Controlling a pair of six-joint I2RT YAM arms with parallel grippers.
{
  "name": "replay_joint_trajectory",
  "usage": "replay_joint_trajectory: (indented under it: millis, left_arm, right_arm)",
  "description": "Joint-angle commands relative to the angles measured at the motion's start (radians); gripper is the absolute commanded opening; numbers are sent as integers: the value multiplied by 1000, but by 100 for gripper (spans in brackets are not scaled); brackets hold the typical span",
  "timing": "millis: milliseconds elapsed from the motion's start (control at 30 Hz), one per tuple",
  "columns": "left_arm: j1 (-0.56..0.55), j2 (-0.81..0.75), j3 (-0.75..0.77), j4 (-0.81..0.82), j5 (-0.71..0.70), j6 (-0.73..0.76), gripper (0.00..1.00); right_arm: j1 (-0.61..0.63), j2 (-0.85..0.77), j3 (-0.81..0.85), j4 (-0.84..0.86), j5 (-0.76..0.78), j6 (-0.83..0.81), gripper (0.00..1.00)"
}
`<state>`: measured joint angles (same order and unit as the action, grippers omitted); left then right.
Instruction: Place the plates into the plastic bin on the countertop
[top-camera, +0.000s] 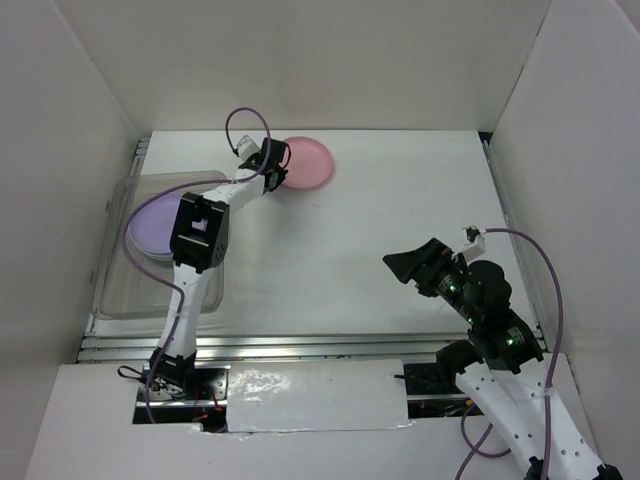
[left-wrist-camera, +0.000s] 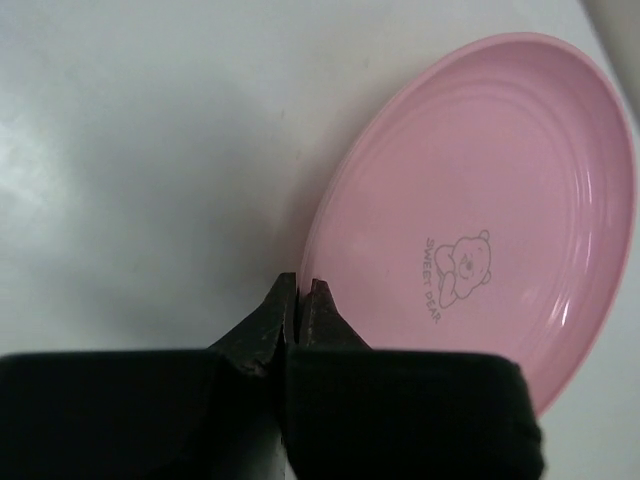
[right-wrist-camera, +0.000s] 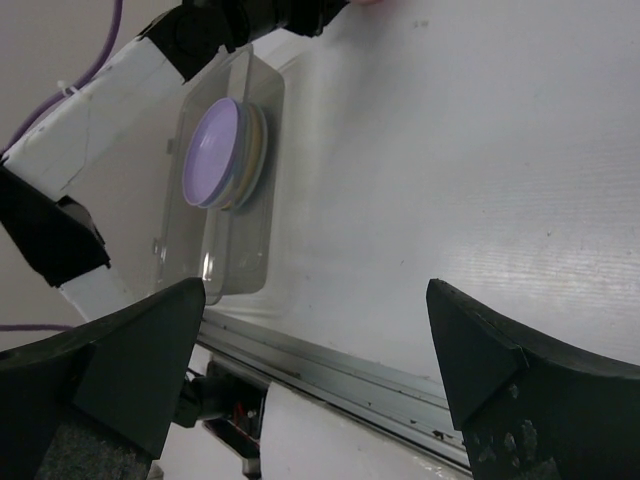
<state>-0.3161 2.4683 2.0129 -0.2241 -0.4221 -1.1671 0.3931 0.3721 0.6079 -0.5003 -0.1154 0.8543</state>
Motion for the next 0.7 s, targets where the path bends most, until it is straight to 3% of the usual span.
replay_joint_trajectory:
  millis: [0, 133, 333, 433, 533, 633, 667]
  left_arm:
    - [-73, -225, -109, 14, -29, 134, 0]
    - [-94, -405, -138, -13, 34, 247, 0]
    - [-14, -676, -195, -240, 120, 284, 0]
    - [55, -849, -407, -314, 123, 256, 0]
    - [161, -1049, -611, -319, 138, 239, 0]
    - [314, -1204, -741, -377, 167, 254, 0]
    - [412, -1261, -767, -391, 189, 262, 0]
  right_arm:
    - [6, -12, 55, 5, -9, 9, 100]
    - [12, -19, 64, 2, -13, 12, 100]
    - [3, 54, -22, 83, 36, -32, 100]
    - [-10, 129, -46, 140, -24, -26, 100]
    - [-7, 168, -59, 184, -85, -15, 100]
    - [-5, 171, -63, 197, -110, -18, 100]
    - [-3, 169, -60, 177, -109, -21, 100]
